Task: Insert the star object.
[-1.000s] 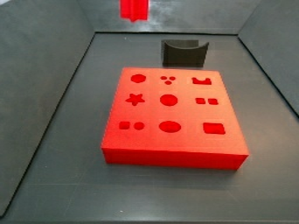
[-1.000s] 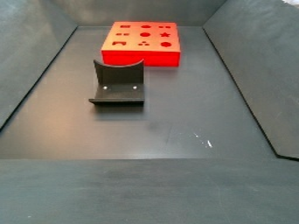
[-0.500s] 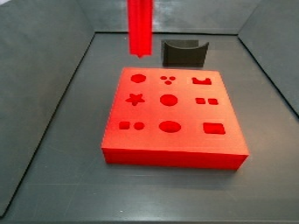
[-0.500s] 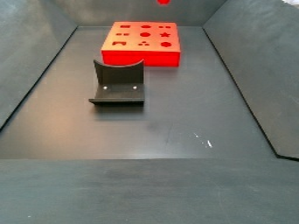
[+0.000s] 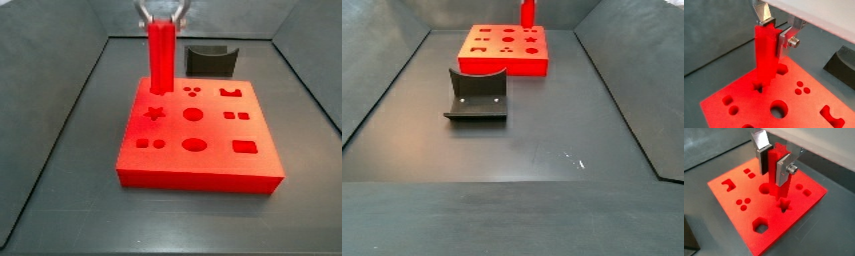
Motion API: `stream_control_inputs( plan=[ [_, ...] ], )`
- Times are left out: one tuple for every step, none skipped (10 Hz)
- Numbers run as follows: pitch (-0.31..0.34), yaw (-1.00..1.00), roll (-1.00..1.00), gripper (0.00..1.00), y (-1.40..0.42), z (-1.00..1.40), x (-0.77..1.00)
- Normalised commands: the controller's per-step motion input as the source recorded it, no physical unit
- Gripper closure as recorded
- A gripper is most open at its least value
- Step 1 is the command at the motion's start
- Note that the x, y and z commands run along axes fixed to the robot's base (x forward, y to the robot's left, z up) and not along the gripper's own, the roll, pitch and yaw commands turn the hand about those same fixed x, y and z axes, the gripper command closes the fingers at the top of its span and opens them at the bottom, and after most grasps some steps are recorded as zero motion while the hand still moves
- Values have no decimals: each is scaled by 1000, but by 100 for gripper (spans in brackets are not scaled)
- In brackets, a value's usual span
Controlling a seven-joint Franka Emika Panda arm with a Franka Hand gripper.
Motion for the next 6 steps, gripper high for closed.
stream_control_inputs(
  plan=[
    [0, 100, 360, 100, -274, -200, 106],
    [0, 0, 206, 100, -254, -274, -6],
    [-13, 0, 84, 100, -177, -294, -20],
    [-27, 0, 96, 100, -34, -360, 0],
    [-21, 0, 34, 100, 0, -357, 0],
    [-16, 0, 0, 100, 11, -346, 0]
  ],
)
